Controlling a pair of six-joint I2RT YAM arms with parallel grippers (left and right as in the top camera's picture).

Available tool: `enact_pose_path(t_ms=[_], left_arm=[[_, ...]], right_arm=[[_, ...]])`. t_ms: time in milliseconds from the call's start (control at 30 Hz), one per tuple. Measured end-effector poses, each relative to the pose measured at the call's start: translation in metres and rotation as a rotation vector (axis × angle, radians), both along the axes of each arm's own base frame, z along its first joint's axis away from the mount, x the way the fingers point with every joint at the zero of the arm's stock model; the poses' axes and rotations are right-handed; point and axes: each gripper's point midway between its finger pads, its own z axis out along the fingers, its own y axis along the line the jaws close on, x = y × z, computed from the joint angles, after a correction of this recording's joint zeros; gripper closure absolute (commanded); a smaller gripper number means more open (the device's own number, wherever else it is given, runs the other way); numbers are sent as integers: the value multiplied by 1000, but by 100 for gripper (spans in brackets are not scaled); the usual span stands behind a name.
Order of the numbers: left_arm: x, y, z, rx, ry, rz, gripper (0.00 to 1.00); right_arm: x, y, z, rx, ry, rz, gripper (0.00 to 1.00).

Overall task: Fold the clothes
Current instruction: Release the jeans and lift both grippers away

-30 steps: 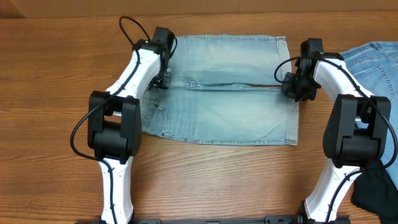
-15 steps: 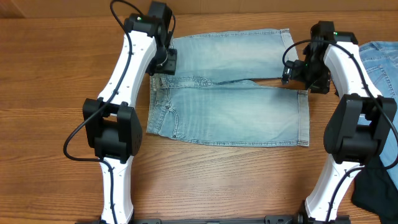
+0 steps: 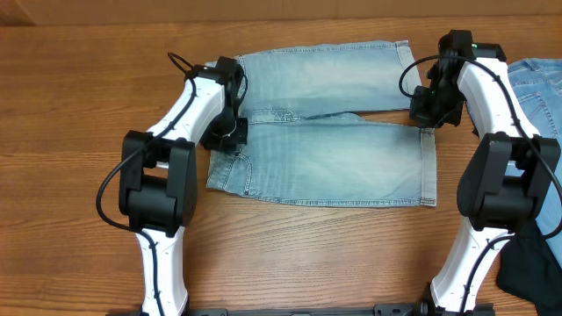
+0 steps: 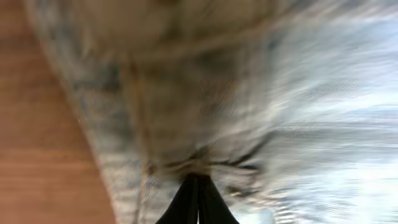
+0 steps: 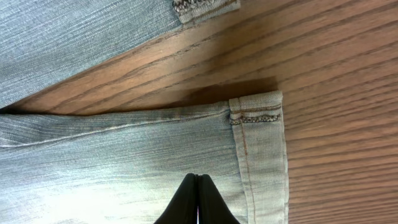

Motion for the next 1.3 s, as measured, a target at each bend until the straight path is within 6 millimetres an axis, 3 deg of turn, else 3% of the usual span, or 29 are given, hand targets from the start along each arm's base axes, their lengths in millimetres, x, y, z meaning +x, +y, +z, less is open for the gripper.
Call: enact_pose_path(t_ms=[333, 567, 667, 733, 867, 900, 967, 1167, 1300], left_arm=[[-29, 29, -1, 155, 99, 42, 96], [-35, 57, -1, 165, 143, 121, 96], [-38, 61, 3, 175, 178, 148, 96], [-32, 60, 10, 173, 185, 162, 90], [21, 47, 60, 89, 26, 189, 82], [42, 41, 81, 55, -63, 200, 93], [74, 35, 101, 9, -198, 206, 96], [155, 21, 119, -79, -530, 172, 96], [169, 19, 95, -90, -573, 162, 96]], right_arm=[[0, 0, 0, 1, -1, 0, 96], [8, 0, 0, -1, -32, 1, 92], [10, 0, 0, -2, -40, 0, 91], [13, 2, 1, 13, -55, 0, 89], [29, 17, 4, 100, -129, 52, 89], [37, 22, 7, 130, -167, 84, 96], [51, 29, 11, 153, -236, 129, 96], [103, 45, 29, 148, -466, 203, 96], [109, 56, 23, 132, -498, 232, 96]])
